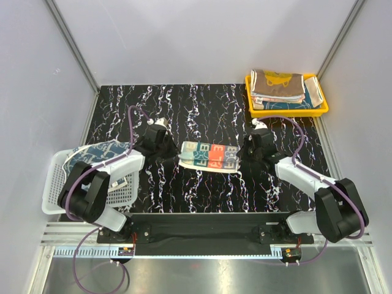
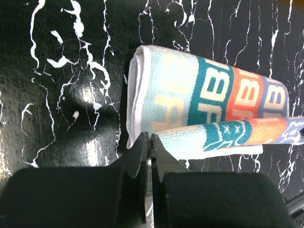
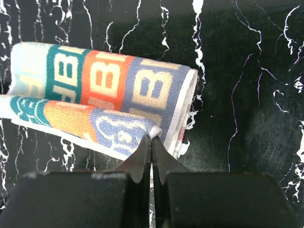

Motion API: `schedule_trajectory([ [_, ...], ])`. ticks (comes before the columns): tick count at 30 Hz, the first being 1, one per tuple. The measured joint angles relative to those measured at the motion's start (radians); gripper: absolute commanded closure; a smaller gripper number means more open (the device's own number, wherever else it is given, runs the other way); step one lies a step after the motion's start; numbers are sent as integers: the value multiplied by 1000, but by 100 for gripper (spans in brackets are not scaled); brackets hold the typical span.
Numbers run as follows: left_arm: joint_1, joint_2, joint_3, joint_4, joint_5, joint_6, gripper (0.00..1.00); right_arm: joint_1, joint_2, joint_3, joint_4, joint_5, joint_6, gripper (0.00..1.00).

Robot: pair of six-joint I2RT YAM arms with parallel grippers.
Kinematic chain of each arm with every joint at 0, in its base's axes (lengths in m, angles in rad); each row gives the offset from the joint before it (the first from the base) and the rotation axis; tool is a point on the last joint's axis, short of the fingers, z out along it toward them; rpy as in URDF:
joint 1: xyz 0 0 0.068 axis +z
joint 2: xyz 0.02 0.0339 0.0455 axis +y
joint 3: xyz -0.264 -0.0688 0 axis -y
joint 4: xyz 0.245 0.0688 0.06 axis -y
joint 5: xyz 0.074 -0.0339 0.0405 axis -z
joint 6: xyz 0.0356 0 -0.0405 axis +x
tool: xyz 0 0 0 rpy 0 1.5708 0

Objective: Fold and stack the towels
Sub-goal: Fold the towel, then neatly place the folded towel into the bin

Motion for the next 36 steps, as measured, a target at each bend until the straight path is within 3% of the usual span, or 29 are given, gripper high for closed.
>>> schedule_trajectory([
  [5, -12, -20, -55, 8, 1, -3, 100, 3, -19, -36, 28, -3, 13, 91],
  [10, -20, -20, -95, 8, 0, -6, 68, 5, -39, -89, 40, -2, 38, 65],
  [13, -20, -32, -108, 0, -5, -8, 55, 5, -75, -99, 27, -1, 54, 58],
  [19, -20, -111, -89, -53, -29, -3, 54, 5, -186, -84, -35, 19, 75, 57],
  [25, -36, -125, 26, -117, -37, 8, 58, 7, -164, 15, -105, 23, 91, 58],
  [29, -76, -61, 89, -117, -33, 12, 58, 26, -87, 43, -106, 29, 114, 58],
  [36, -100, 137, 104, -124, -29, 24, 59, 32, 91, 43, -121, 82, 143, 45],
])
